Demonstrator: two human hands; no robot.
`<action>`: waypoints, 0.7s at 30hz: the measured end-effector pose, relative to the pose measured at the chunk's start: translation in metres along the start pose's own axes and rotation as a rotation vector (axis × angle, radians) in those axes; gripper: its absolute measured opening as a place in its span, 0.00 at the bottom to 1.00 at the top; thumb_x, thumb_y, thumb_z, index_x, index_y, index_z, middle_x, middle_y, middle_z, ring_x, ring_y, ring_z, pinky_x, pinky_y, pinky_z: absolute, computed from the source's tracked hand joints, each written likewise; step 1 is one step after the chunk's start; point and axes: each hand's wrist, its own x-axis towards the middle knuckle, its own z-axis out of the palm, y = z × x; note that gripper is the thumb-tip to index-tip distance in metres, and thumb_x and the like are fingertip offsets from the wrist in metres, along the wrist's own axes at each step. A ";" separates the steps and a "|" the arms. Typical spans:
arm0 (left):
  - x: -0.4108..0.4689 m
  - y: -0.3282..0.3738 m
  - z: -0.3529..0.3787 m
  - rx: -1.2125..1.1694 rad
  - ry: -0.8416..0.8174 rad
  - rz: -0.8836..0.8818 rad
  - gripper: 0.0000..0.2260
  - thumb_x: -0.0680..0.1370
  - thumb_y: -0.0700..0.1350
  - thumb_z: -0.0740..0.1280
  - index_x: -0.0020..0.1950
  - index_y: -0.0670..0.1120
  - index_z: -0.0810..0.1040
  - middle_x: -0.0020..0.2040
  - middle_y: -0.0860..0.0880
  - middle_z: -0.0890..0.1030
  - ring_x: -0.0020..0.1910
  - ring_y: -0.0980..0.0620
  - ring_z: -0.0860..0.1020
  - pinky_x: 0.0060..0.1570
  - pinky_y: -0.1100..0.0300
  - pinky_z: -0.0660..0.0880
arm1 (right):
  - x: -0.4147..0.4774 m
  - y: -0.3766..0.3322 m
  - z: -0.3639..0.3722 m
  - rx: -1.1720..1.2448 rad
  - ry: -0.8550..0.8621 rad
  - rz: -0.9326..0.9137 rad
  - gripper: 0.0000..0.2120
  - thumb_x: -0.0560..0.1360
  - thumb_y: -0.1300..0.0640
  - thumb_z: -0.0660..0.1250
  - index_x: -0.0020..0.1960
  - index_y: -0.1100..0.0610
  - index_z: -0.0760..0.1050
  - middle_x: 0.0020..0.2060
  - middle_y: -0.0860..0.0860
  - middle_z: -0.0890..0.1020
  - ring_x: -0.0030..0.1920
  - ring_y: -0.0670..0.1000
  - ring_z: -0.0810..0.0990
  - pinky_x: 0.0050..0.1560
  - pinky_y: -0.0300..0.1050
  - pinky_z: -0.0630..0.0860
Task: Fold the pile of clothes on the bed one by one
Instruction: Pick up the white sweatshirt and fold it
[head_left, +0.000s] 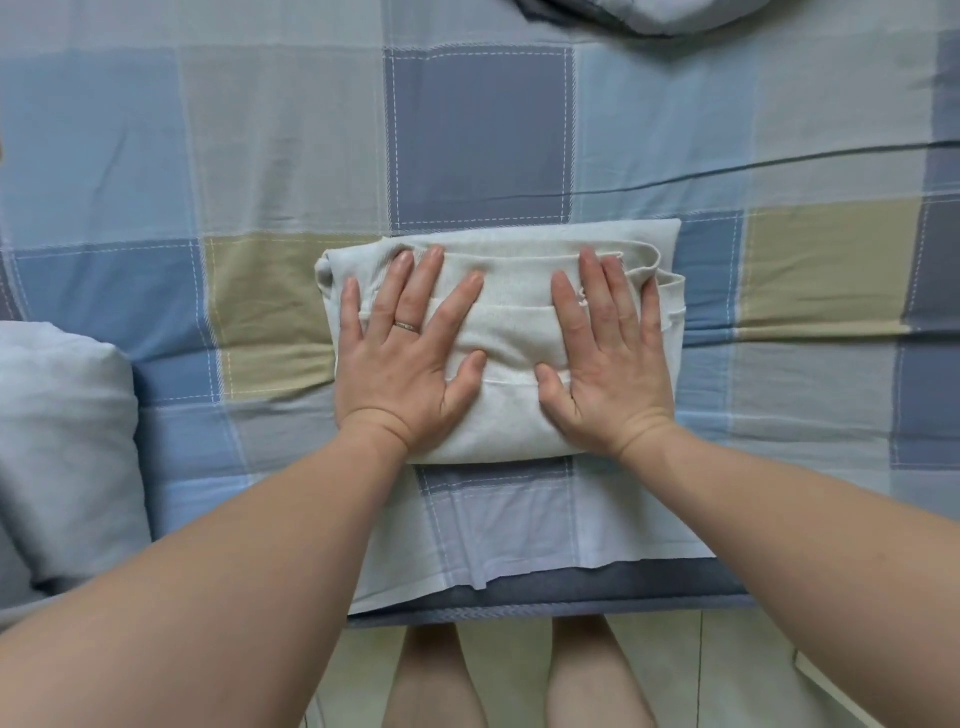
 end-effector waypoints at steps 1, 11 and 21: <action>-0.001 0.001 -0.001 -0.004 -0.001 -0.008 0.30 0.79 0.63 0.53 0.81 0.58 0.56 0.83 0.49 0.54 0.81 0.47 0.52 0.77 0.38 0.46 | 0.000 0.000 -0.001 0.005 -0.006 0.018 0.40 0.75 0.42 0.57 0.81 0.58 0.52 0.80 0.62 0.55 0.80 0.60 0.51 0.76 0.69 0.51; -0.013 0.015 -0.014 -0.299 0.085 -0.663 0.44 0.73 0.75 0.56 0.82 0.52 0.51 0.82 0.48 0.54 0.76 0.41 0.61 0.74 0.44 0.57 | -0.013 -0.003 -0.023 0.365 -0.100 0.672 0.53 0.73 0.27 0.57 0.82 0.57 0.39 0.81 0.60 0.43 0.81 0.58 0.47 0.80 0.55 0.49; -0.003 -0.008 -0.076 -0.928 -0.169 -1.016 0.43 0.64 0.64 0.80 0.71 0.45 0.69 0.64 0.49 0.77 0.62 0.46 0.77 0.61 0.53 0.72 | 0.005 0.039 -0.086 1.191 -0.301 0.983 0.25 0.65 0.54 0.82 0.59 0.56 0.79 0.53 0.51 0.86 0.49 0.50 0.86 0.48 0.44 0.80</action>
